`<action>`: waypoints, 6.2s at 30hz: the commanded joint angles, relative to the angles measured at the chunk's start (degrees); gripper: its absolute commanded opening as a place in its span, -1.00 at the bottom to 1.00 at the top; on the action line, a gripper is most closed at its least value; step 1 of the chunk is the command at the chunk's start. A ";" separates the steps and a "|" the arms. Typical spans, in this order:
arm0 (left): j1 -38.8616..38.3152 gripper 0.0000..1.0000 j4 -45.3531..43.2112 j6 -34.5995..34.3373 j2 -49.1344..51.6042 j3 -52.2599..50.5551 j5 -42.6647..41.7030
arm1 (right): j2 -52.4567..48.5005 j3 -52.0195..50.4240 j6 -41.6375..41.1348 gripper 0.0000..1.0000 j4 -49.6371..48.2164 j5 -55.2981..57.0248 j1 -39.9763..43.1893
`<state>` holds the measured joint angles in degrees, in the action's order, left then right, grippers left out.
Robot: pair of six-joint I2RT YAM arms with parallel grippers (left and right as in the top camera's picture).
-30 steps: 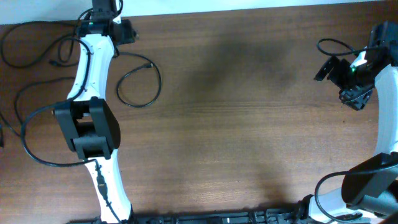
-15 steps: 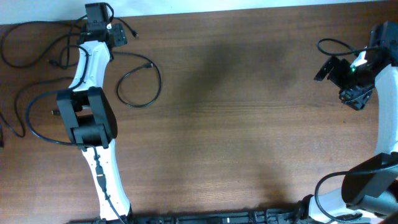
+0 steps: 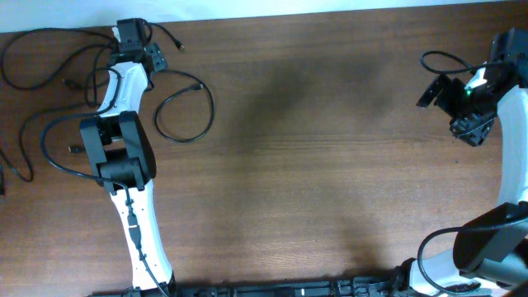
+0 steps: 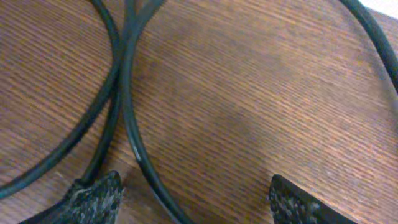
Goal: Untangle cables
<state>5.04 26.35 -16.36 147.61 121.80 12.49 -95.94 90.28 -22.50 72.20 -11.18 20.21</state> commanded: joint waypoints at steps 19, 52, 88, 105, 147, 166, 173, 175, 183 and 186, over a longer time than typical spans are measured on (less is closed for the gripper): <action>0.61 0.51 6.71 13.16 1.29 6.84 3.74 | -0.33 0.74 -0.33 0.98 0.00 0.94 0.11; -16.72 -0.53 42.73 22.53 -7.65 -3.96 -0.33 | -0.33 0.74 -0.33 0.99 0.00 0.94 0.11; -9.33 0.97 54.53 12.87 -58.99 3.72 -16.15 | -0.33 0.74 -0.33 0.98 0.00 0.94 0.11; -6.95 0.97 49.16 9.51 -74.84 -26.73 -12.13 | -0.31 0.74 8.26 0.98 1.92 -31.82 0.02; -6.95 0.98 49.20 9.51 -74.55 -26.73 -12.28 | 39.98 -1.44 11.23 0.98 18.34 5.88 -23.58; -6.95 0.97 49.35 9.53 -74.55 -26.73 -12.26 | 89.94 -69.37 22.10 0.98 -46.97 10.64 -21.40; -6.95 0.97 49.35 9.53 -74.55 -26.73 -12.28 | 95.76 -77.50 22.08 0.98 -54.88 10.62 -18.82; -6.95 0.97 49.35 9.53 -74.55 -26.73 -12.26 | 95.76 -79.41 22.08 0.98 -58.21 10.64 -18.62; -6.95 0.97 49.35 9.51 -74.55 -26.73 -12.28 | 95.76 -85.50 21.40 0.98 -70.40 10.38 -18.64; -6.95 0.97 49.35 9.53 -74.55 -26.73 -12.26 | 95.76 -87.82 21.40 0.98 -74.93 10.38 -18.62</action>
<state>-2.22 75.81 -6.11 73.49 95.13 -0.21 -0.84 4.43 -0.91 -0.03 -1.30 1.21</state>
